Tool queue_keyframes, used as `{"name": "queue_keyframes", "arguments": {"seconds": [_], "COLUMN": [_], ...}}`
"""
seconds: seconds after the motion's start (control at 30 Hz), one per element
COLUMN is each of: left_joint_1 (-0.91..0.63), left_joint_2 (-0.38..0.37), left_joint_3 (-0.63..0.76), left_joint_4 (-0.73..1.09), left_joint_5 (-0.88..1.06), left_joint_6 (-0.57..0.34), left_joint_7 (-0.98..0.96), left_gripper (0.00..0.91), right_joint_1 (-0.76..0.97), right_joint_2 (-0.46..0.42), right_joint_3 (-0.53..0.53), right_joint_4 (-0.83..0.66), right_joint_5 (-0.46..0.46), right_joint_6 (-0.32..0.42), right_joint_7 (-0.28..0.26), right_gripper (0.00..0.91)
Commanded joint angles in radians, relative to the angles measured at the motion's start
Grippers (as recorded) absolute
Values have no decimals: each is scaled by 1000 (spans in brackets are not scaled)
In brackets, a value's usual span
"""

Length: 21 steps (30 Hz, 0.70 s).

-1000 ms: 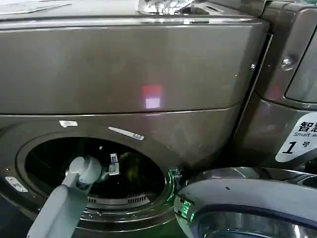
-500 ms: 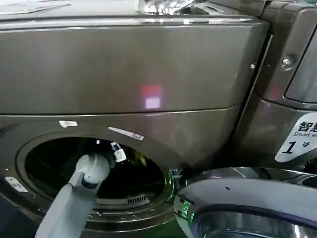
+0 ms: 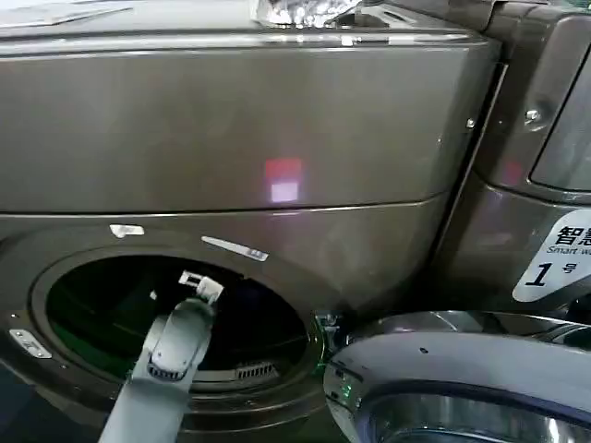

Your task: Grasp the clothes from the dryer.

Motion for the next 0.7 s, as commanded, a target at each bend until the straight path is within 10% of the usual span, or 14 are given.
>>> {"name": "queue_keyframes", "arguments": {"seconds": [0.03,0.7], "left_joint_1": [292,404], "left_joint_2": [-107,-141], "left_joint_3": [-25,-78], "left_joint_4": [-248,-344], "left_joint_5": [-48,-40], "left_joint_6": [-52,-33], "left_joint_7": [-111,-94], "left_gripper": [0,0], "right_joint_1": [-10,0], "right_joint_2": [1,4], "right_joint_3": [40,32], "right_joint_4": [-9,-1], "right_joint_5": [15,13], "right_joint_6": [3,-19], "right_joint_7": [16,26], "right_gripper": [907,907]}}
